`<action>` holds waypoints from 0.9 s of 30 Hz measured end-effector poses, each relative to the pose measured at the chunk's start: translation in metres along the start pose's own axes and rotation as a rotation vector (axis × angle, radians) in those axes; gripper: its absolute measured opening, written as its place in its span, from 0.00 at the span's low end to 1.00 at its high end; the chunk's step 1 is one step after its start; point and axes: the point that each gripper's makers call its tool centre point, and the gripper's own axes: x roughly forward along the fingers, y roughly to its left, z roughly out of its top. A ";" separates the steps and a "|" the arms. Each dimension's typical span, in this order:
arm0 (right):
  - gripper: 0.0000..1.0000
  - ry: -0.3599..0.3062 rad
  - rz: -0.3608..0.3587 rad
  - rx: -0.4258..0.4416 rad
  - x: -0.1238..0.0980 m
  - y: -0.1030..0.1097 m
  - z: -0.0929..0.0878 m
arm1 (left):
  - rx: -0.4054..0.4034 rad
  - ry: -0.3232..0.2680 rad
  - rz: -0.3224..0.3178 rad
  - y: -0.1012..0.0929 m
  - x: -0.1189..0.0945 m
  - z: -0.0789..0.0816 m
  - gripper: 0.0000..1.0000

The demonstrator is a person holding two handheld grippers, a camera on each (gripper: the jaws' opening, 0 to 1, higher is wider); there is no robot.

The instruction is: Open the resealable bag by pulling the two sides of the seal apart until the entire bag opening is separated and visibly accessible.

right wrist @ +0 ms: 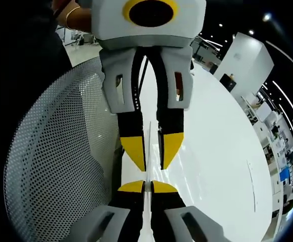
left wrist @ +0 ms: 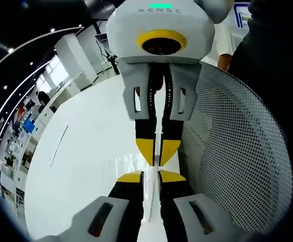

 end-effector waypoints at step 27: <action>0.00 -0.017 0.014 -0.027 0.001 0.004 0.004 | -0.034 0.016 -0.023 -0.007 0.006 -0.004 0.00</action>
